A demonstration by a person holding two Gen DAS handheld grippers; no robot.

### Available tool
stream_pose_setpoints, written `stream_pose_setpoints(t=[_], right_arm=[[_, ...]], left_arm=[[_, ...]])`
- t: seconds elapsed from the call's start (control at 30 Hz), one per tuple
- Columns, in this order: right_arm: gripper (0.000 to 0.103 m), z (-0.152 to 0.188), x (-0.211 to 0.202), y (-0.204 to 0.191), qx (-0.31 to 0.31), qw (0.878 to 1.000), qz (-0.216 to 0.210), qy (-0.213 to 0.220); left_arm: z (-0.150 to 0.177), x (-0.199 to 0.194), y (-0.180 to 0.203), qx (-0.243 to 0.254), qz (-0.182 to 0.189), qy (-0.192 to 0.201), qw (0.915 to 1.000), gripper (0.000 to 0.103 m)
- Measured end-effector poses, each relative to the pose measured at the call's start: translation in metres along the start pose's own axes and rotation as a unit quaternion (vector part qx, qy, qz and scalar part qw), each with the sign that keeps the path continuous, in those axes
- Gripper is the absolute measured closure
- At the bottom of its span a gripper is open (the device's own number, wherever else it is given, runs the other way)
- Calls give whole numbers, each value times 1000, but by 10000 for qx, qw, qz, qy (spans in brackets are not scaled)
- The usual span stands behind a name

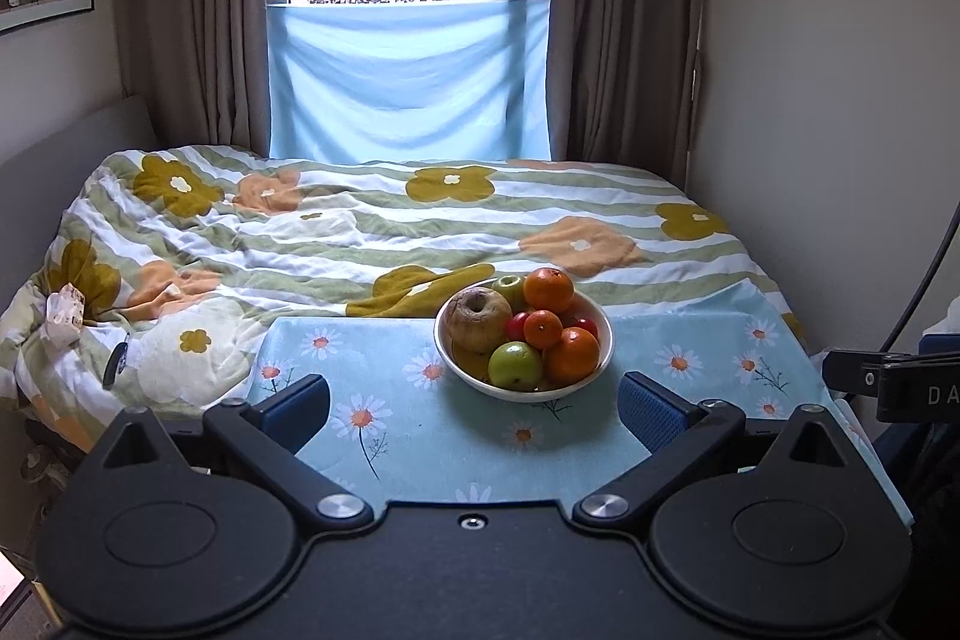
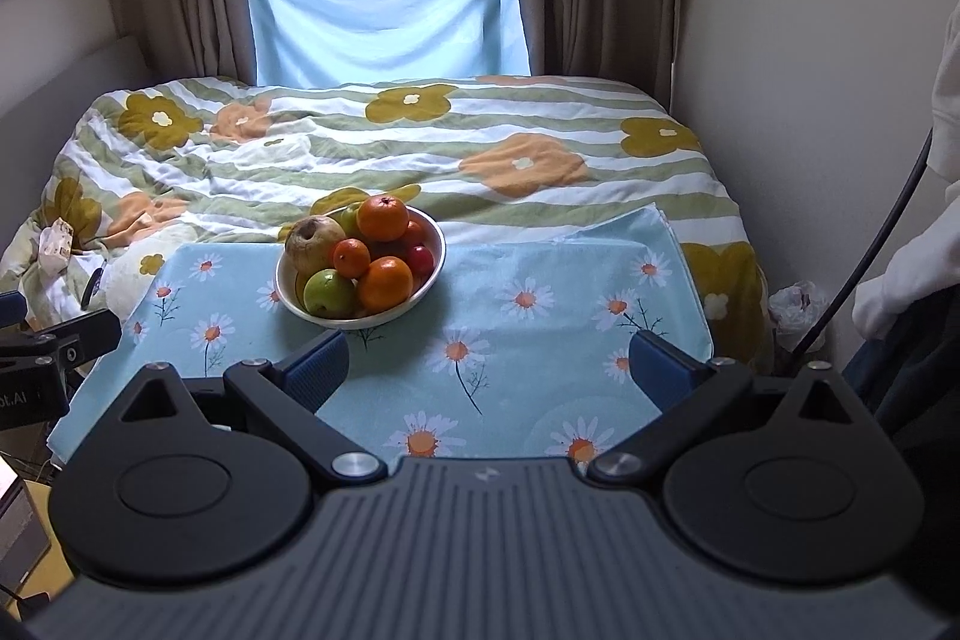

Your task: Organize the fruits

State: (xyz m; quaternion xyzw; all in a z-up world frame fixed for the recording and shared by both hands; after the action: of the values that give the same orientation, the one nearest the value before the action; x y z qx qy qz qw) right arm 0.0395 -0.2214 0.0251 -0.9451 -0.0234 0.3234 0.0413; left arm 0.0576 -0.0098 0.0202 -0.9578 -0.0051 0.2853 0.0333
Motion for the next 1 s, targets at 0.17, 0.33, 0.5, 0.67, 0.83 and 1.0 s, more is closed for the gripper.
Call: stream_pose_setpoints(t=[0.17,0.33,0.5,0.67,0.83,1.0], right_arm=[[0,2,-1,0,4,10000,9,-3],[0,4,-3,-1,-14,10000,16,-15],[0,4,-4,-3,-24,10000,30,-8],[0,4,-4,-4,-23,10000,44,-8],[0,4,-4,-4,-35,10000,40,-6],[0,2,-2,-6,-25,10000,43,-9]], left_arm=[[0,-1,0,-13,6,-7,10000,0],[1,-2,-1,-22,9,-8,10000,0],[2,-3,-1,-28,15,-1,10000,0],[2,-3,-2,-27,15,1,10000,0],[3,-3,-2,-39,13,0,10000,0],[2,-3,-2,-31,15,-6,10000,0]])
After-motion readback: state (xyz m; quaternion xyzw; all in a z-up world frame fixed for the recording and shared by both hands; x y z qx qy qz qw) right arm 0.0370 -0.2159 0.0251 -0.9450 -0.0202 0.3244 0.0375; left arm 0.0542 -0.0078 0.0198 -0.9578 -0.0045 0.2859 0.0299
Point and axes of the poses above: each gripper's, at about its wrist camera, not at the fingertips, and x roughly the way its jaws point, y to its right, z to its underside, the point moved 5 cm from there along x, roughly the way its jaws point, and after that the axes turned 5 degrees about -z, right-handed, at the moved point
